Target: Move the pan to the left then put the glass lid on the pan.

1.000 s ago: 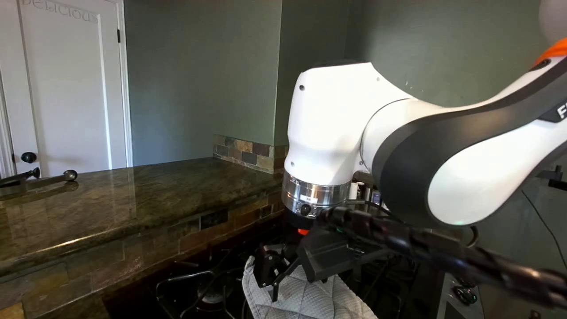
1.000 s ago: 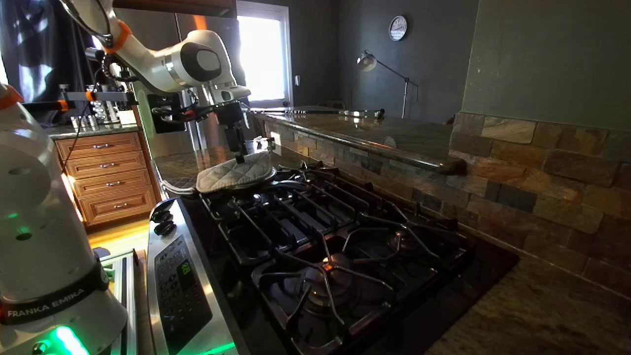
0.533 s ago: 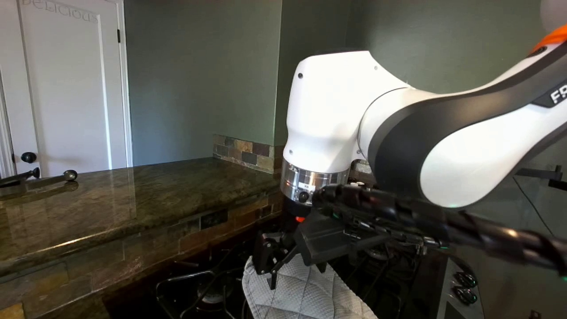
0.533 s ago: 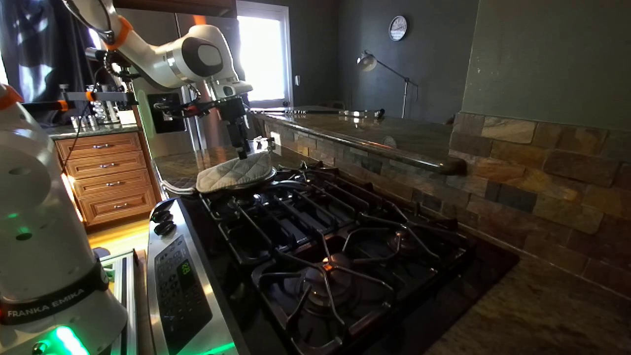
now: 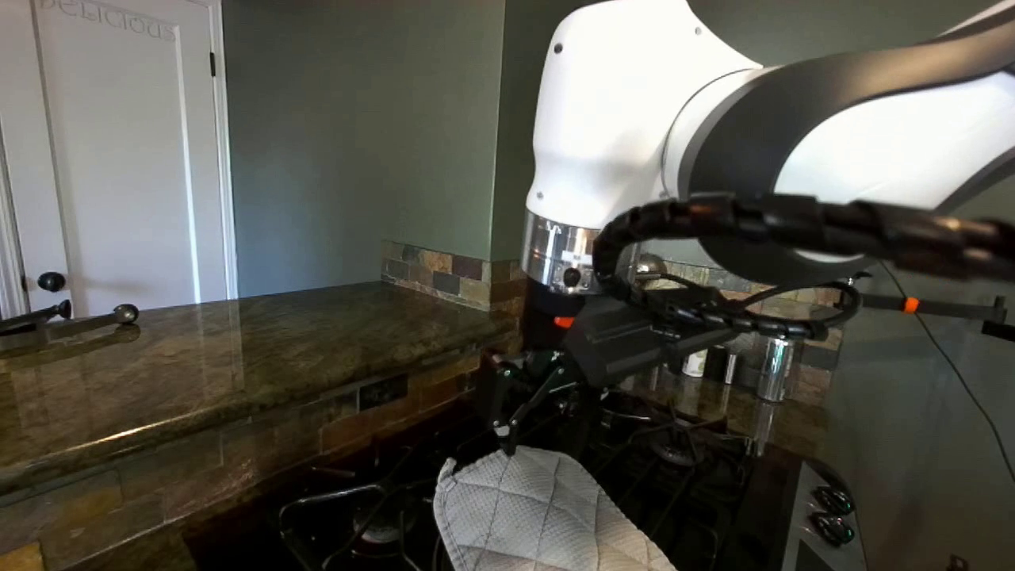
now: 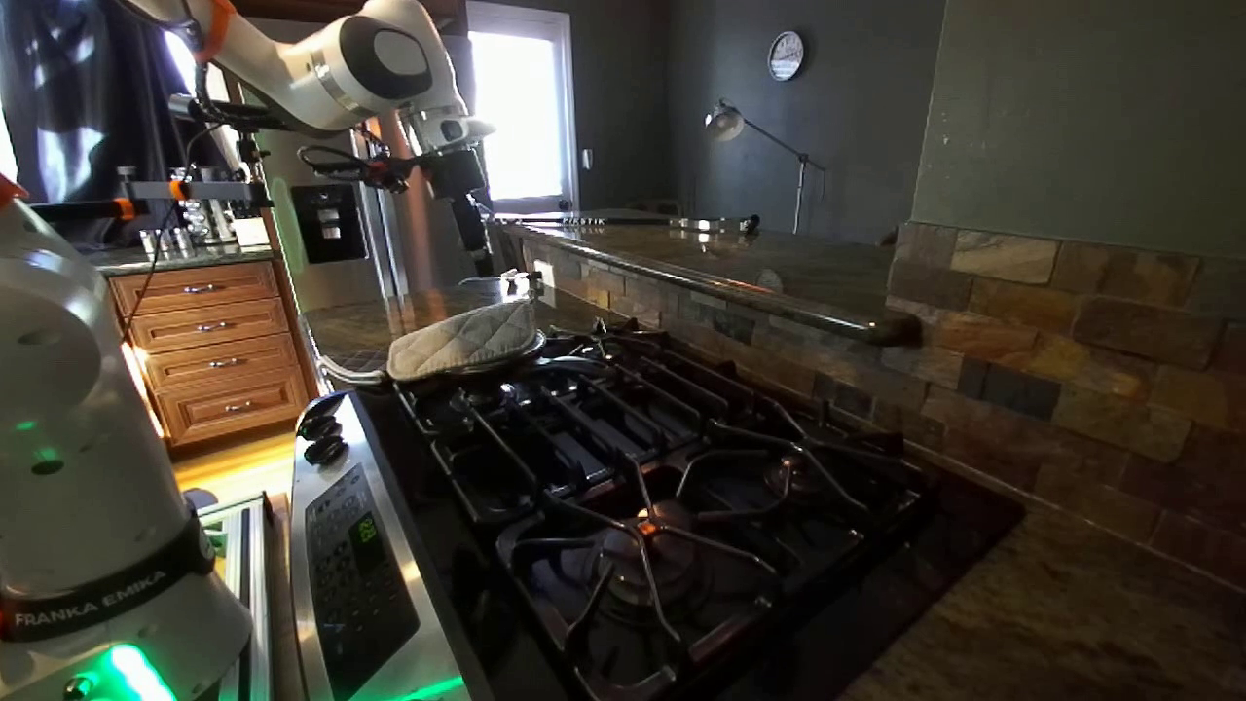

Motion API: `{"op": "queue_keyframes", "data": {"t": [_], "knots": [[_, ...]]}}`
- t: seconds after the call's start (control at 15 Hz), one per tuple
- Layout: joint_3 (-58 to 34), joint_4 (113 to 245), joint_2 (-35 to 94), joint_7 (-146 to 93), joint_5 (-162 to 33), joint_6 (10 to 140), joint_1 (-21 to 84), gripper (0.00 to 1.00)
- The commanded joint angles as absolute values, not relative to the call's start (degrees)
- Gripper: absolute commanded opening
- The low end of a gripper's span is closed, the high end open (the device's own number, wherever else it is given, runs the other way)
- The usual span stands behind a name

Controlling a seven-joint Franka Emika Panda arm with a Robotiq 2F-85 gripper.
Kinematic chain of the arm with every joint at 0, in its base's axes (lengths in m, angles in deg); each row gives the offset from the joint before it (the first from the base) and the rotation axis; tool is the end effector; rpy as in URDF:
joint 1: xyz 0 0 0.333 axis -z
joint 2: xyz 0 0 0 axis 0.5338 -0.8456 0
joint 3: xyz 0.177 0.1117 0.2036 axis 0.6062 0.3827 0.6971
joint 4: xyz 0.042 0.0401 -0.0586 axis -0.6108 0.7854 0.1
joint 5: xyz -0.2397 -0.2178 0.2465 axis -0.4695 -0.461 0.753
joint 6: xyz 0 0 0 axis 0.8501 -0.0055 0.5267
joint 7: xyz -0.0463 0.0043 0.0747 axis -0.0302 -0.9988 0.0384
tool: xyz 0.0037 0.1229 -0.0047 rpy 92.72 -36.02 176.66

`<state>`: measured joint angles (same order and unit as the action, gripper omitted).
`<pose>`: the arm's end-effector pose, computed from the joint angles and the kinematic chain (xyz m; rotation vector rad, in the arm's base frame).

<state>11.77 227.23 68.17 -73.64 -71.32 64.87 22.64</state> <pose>0.4036 0.2144 0.3951 2.9297 -0.4668 0.3473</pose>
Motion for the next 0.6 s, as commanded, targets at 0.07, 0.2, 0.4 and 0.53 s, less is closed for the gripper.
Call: {"op": "queue_keyframes", "data": {"t": [0.07,0.2,0.4,0.53], "knots": [[10.06,226.56,72.18,-65.08,-70.46,61.96,21.82,1.00],[9.58,226.26,72.80,-61.91,-69.73,62.17,22.00,1.00],[8.86,225.85,73.15,-58.83,-68.22,62.11,22.25,1.00],[10.07,225.79,72.50,-60.49,-69.44,63.42,23.46,1.00]]}}
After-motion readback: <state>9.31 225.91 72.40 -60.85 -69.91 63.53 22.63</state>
